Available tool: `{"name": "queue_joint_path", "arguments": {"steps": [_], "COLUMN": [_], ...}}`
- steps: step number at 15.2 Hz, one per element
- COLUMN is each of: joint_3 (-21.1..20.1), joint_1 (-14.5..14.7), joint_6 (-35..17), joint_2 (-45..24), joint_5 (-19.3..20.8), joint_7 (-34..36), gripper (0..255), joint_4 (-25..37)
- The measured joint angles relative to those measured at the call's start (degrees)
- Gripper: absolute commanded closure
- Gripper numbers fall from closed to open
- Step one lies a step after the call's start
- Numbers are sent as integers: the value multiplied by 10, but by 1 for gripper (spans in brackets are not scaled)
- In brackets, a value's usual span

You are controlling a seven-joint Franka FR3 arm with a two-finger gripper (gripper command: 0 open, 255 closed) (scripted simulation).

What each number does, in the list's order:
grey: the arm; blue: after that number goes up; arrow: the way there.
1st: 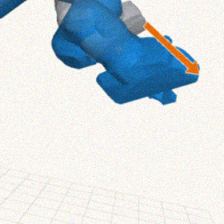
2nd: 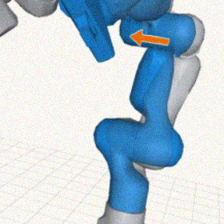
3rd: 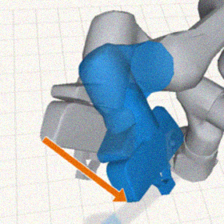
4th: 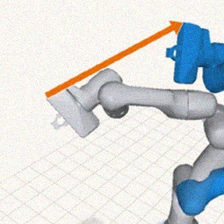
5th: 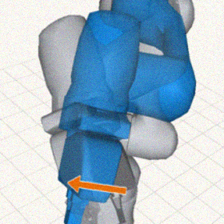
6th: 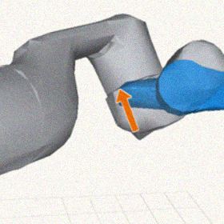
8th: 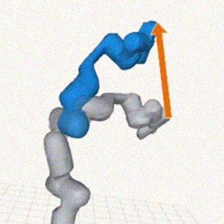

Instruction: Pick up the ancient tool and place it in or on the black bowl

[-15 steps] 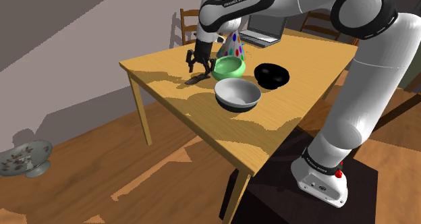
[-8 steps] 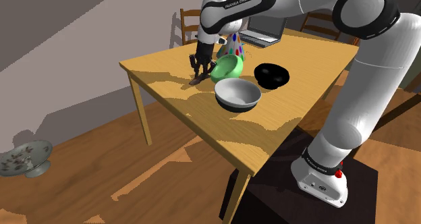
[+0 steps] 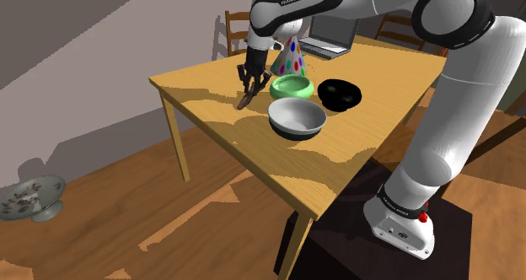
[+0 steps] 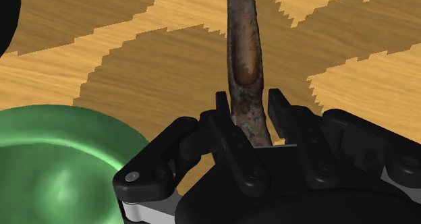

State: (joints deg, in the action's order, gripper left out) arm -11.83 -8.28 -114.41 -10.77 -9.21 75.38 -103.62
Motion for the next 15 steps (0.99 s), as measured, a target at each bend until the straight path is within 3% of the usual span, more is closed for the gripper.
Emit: {"name": "queue_joint_path", "arguments": {"steps": [15], "joint_3": [1], "joint_1": [-2], "joint_6": [108], "joint_2": [18], "joint_5": [2], "joint_7": [15], "gripper": [255], "joint_4": [91]}}
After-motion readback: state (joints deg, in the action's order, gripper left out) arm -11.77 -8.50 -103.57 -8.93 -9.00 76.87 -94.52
